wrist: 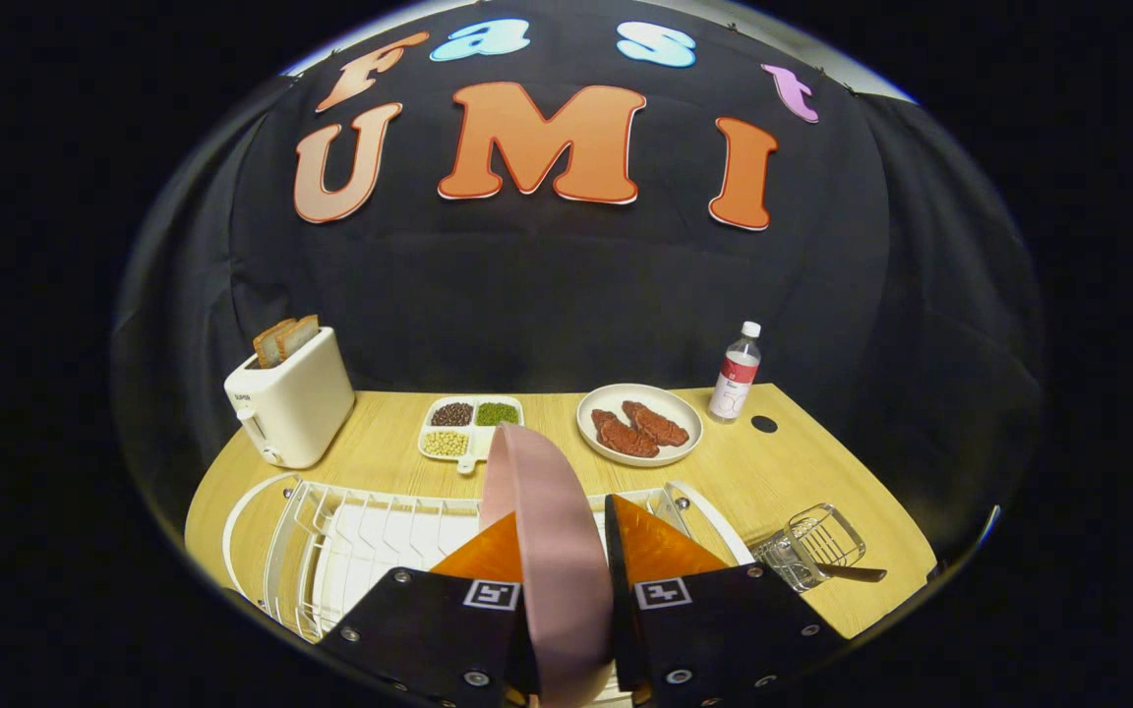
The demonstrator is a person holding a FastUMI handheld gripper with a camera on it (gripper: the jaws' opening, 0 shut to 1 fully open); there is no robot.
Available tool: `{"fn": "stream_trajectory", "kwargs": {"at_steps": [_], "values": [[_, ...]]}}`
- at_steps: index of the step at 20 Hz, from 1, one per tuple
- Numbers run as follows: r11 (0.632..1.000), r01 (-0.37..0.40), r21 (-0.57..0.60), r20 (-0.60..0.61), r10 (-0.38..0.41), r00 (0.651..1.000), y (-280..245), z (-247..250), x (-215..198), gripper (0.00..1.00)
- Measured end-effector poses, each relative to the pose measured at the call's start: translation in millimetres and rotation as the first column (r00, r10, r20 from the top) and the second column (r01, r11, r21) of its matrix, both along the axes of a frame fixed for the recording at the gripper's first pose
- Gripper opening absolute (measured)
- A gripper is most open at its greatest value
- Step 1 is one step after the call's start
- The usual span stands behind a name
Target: Take the plate from the dish rack, then take the spoon from the basket and place it into the plate.
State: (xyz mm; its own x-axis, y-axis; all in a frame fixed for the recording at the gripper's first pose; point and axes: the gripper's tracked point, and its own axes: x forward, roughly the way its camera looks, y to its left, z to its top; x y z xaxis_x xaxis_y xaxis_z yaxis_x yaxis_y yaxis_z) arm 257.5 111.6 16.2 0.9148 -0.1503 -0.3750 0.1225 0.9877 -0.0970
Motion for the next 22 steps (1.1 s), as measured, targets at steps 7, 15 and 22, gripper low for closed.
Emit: {"fn": "stream_trajectory", "kwargs": {"at_steps": [7,15,22], "values": [[0.998,-0.033,0.057,0.051,0.03,0.998,-10,23,-31,0.28],[0.974,-0.132,0.186,0.056,0.123,0.991,-19,26,-104,0.28],[0.927,-0.181,0.328,0.022,0.184,0.983,-23,-6,-169,0.28]]}}
